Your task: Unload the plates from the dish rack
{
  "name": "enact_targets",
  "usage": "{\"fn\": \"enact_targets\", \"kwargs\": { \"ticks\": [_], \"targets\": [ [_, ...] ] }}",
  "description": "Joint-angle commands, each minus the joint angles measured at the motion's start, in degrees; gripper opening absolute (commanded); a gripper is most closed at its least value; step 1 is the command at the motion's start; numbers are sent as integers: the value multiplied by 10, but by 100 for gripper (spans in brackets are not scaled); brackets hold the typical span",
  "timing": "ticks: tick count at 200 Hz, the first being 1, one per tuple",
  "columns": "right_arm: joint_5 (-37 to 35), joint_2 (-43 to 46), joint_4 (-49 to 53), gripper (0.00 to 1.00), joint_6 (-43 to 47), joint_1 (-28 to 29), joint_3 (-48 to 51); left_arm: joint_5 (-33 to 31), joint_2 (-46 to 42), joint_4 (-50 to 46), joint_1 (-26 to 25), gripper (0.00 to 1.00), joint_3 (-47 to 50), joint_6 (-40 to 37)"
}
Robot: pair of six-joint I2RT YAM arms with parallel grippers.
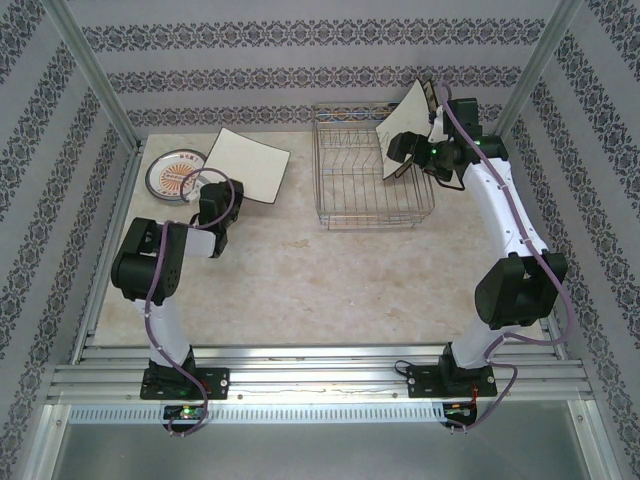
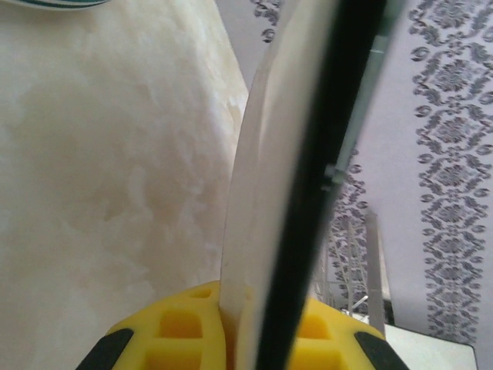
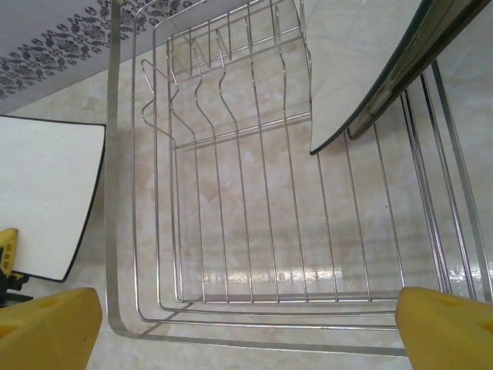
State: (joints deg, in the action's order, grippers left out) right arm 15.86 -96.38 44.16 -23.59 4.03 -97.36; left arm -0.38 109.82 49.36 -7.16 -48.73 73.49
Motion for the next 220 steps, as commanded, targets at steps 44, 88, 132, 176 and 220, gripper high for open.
{"fn": "enact_targets", "kwargs": {
  "ticks": [44, 88, 132, 176, 220],
  "targets": [
    [-14, -2, 13, 98, 14, 8, -8, -53, 46, 148, -18, 0, -36, 45],
    [-49, -19, 45, 98, 36, 10, -27, -70, 74, 146, -26, 0, -51, 47],
    [-147, -76, 147, 98, 89, 23, -116, -84, 110, 149, -38, 0, -70, 60],
    [-211, -129, 221, 98, 118, 26, -194, -110, 134, 133, -49, 0, -90, 68],
    [-203, -139, 231, 98, 125, 23, -207, -150, 153, 95, -64, 6, -108, 86]
  ]
}}
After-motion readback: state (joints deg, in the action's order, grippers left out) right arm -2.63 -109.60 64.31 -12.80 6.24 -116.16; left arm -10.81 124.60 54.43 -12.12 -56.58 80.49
